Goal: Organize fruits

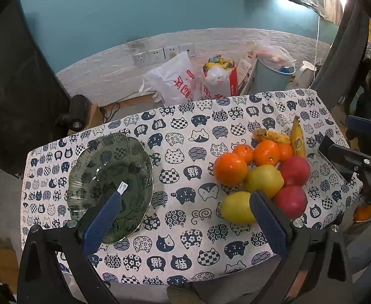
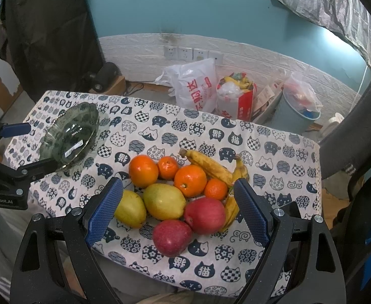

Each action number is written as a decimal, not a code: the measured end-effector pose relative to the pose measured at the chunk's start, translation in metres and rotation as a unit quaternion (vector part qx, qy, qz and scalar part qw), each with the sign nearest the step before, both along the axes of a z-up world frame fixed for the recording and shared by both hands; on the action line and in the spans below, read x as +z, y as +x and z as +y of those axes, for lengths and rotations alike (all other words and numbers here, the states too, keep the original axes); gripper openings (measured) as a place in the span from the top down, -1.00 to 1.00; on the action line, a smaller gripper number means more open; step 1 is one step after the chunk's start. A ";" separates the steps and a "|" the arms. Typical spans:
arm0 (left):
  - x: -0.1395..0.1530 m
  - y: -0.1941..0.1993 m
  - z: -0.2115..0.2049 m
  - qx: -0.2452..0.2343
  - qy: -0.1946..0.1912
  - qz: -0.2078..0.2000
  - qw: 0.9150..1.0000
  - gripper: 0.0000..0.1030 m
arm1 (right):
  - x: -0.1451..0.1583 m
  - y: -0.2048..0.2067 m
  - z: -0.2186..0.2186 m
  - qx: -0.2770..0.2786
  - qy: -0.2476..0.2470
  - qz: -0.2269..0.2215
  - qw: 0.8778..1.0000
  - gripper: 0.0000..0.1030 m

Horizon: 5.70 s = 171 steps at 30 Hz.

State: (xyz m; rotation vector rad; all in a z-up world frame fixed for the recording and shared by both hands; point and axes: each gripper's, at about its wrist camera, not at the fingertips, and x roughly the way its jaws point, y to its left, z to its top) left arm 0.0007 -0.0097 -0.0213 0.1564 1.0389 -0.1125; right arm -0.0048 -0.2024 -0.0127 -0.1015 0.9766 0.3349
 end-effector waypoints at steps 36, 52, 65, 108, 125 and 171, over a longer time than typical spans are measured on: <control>-0.005 0.000 0.003 -0.001 0.004 0.003 1.000 -0.99 | -0.003 0.000 0.003 0.005 -0.003 0.009 1.000 -0.70; -0.019 0.004 -0.003 0.004 0.015 0.001 1.000 -0.99 | -0.008 0.001 0.002 0.006 -0.007 0.023 1.000 -0.70; -0.070 -0.001 -0.013 0.001 -0.005 0.060 0.998 -0.99 | -0.075 0.002 -0.003 -0.025 -0.032 0.107 0.993 -0.69; -0.151 0.030 -0.072 -0.020 -0.031 0.165 0.986 -0.99 | -0.148 -0.023 -0.028 -0.081 -0.011 0.178 0.981 -0.36; -0.190 0.048 -0.092 -0.045 -0.043 0.209 0.976 -0.84 | -0.131 -0.020 -0.044 -0.075 -0.004 0.145 0.986 -0.36; -0.088 0.008 0.001 -0.009 -0.039 0.063 0.997 -0.62 | -0.076 0.000 0.050 0.008 0.001 0.058 0.998 -0.35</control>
